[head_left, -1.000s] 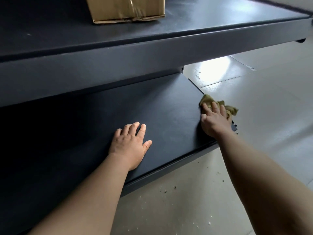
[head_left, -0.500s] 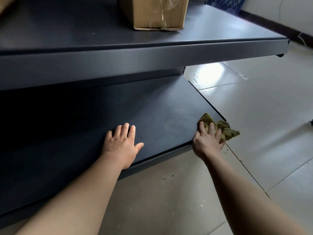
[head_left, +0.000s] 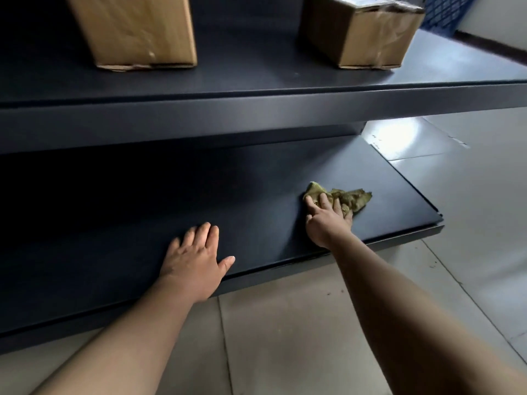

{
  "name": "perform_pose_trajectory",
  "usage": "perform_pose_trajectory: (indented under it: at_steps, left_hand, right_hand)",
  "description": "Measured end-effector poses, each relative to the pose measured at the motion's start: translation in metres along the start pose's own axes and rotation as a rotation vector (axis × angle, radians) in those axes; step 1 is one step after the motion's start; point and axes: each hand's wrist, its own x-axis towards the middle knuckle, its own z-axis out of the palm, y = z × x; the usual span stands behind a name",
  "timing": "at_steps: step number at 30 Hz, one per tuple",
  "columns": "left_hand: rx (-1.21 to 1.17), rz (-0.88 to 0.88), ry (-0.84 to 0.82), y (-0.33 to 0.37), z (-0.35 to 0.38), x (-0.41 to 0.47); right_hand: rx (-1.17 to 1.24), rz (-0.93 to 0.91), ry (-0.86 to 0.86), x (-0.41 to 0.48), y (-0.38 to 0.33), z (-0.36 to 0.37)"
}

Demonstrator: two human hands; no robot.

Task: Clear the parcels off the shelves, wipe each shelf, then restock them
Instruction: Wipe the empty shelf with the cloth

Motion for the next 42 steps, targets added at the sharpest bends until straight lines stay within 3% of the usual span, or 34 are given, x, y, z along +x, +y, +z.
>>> perform_pose_trajectory:
  at_steps: [7,23,27,31,36,40,42]
  left_hand:
    - [-0.022,-0.11,-0.06,-0.067,0.006,-0.028]
    - [-0.142,-0.148,-0.073,-0.161,0.028,-0.096]
    - [-0.047,-0.104,-0.055,-0.172,0.021,-0.103]
    - [-0.003,-0.053,-0.003,-0.162,0.017,-0.103]
    - [-0.069,0.016,0.063,-0.138,0.017,-0.09]
    - [-0.328,0.062,0.15,-0.12,0.018,-0.073]
    - [-0.5,0.062,0.182,-0.107,0.018,-0.062]
  right_hand:
    - [-0.022,-0.356,0.023,-0.045,-0.104,0.044]
    - [-0.086,-0.827,0.02,-0.157,-0.202,0.092]
    - [-0.125,-0.903,0.09,-0.163,-0.193,0.092]
    - [-0.036,-0.917,0.126,-0.163,-0.172,0.087]
    - [0.119,-0.802,0.222,-0.155,-0.125,0.069]
    - [0.177,-0.699,0.276,-0.158,-0.112,0.062]
    - [0.321,-0.653,0.284,-0.159,-0.114,0.058]
